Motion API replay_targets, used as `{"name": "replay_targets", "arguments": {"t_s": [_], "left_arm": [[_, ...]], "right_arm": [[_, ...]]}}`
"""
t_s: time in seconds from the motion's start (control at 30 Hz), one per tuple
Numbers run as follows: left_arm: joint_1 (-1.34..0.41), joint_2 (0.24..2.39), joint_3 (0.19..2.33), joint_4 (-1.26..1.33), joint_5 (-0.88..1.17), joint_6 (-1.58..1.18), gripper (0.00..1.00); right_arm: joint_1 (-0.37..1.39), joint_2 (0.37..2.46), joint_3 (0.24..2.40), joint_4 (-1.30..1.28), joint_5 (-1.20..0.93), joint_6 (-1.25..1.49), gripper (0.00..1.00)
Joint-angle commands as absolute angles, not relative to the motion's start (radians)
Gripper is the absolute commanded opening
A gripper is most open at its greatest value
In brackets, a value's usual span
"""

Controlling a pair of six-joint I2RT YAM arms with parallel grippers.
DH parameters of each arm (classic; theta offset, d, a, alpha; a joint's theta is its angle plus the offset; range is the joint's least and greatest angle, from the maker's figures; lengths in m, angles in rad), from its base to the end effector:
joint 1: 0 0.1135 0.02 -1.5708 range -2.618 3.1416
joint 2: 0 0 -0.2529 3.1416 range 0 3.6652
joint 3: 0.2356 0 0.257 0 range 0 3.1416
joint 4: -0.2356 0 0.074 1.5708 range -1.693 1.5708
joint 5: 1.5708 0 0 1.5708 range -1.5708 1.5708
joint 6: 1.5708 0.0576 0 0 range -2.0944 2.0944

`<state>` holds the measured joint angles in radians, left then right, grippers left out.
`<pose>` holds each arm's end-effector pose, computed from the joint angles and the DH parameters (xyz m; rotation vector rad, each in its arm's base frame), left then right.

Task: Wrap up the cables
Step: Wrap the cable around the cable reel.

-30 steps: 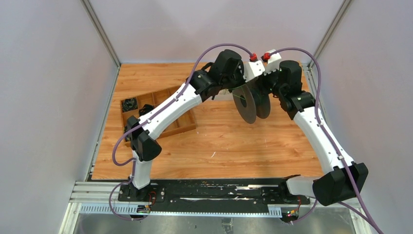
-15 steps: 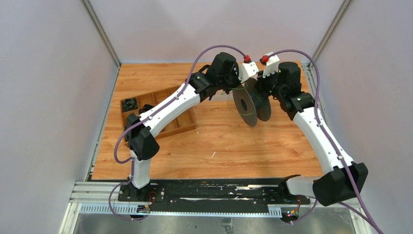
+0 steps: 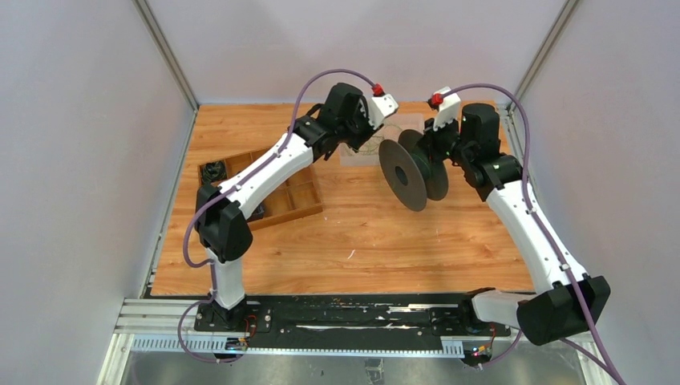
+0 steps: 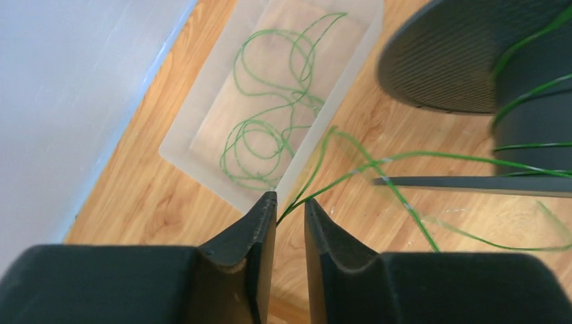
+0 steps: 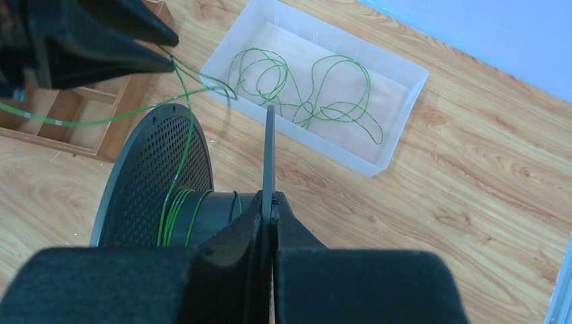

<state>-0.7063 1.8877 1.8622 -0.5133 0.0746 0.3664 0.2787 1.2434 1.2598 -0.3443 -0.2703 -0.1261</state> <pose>0.3494 -0.3038 0.3400 1.1220 1.7995 -0.2814 0.2940 0.1001 0.3753 -0.5612 1.8177 0.3601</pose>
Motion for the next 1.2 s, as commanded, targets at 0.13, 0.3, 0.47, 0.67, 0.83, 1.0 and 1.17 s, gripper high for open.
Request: {"name": "replay_targets", "arguments": {"t_s": [0.13,0.3,0.47,0.67,0.83,1.0,1.17], "left_arm": [[-0.619,1.811,1.786,-0.488,0.150,0.331,0.34],[-0.573,1.755,1.672,-0.458,0.129,0.375,0.37],[-0.510,1.719,1.598,-0.438,0.106,0.419,0.37],[-0.466,1.669,1.570,-0.430,0.218,0.425,0.39],[-0.466,1.617,1.376,-0.199,0.594,0.264,0.61],[-0.470,1.683,1.261,0.009,0.803,0.098,0.76],[-0.523,1.716,1.157,0.069,0.877,0.193,0.83]], "right_arm": [[0.271,1.198,1.283,-0.357,-0.293,-0.184,0.01],[0.270,1.188,1.290,-0.370,-0.288,-0.197,0.01],[0.269,1.182,1.294,-0.381,-0.285,-0.204,0.01],[0.265,1.175,1.301,-0.392,-0.323,-0.211,0.01],[0.261,1.175,1.326,-0.415,-0.375,-0.195,0.01],[0.260,1.180,1.365,-0.440,-0.388,-0.186,0.01],[0.259,1.181,1.373,-0.441,-0.396,-0.182,0.01]]}}
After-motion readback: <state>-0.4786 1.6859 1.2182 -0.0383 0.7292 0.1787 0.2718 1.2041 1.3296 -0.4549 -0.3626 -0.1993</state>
